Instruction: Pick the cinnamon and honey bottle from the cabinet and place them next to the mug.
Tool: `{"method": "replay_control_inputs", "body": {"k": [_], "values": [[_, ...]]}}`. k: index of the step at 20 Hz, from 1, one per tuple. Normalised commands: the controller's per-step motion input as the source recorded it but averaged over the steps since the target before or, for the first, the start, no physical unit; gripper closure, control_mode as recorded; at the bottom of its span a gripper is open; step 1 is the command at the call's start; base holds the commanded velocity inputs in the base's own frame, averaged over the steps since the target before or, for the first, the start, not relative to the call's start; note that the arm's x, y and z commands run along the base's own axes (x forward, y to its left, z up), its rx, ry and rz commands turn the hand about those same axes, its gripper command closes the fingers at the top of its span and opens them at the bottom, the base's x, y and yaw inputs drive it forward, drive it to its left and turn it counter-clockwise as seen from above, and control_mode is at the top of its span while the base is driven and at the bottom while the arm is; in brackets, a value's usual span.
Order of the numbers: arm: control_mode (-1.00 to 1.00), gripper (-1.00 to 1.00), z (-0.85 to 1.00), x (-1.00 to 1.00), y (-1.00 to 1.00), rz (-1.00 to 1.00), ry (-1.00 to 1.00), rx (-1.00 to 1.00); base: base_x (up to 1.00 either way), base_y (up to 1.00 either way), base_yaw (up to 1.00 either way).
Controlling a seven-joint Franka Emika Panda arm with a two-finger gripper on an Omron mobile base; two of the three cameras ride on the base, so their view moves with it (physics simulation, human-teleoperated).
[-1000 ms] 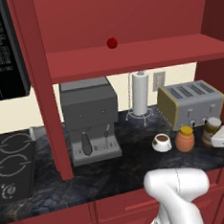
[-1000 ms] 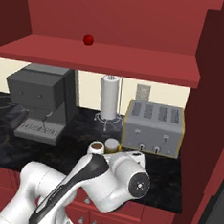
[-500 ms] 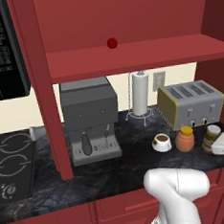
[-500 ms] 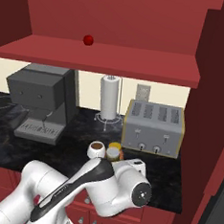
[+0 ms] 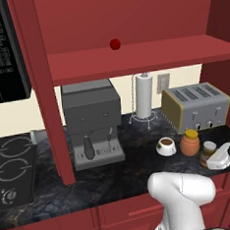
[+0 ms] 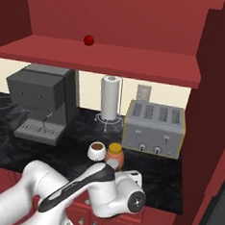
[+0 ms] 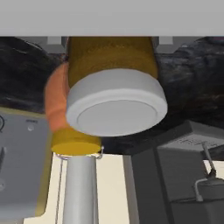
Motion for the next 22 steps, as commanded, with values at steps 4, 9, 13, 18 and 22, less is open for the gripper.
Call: {"method": "replay_control_inputs", "body": {"k": [4, 9, 13, 18, 22], "values": [[-1.0, 1.0, -0.48, 0.39, 0.0, 0.0, 0.01, 0.0, 0.0, 0.0, 0.0], [-1.0, 1.0, -0.33, 0.4, 0.0, 0.0, 0.0, 0.0, 0.0, 0.0, 0.0], [-1.0, 1.0, -0.18, 0.14, 0.0, 0.0, 0.0, 0.0, 0.0, 0.0, 0.0], [-1.0, 1.0, -0.02, -0.1, 0.0, 0.0, 0.0, 0.0, 0.0, 0.0, 0.0], [-1.0, 1.0, 0.0, -0.35, 0.0, 0.0, -0.05, 0.0, 0.0, 0.0, 0.0]]}}
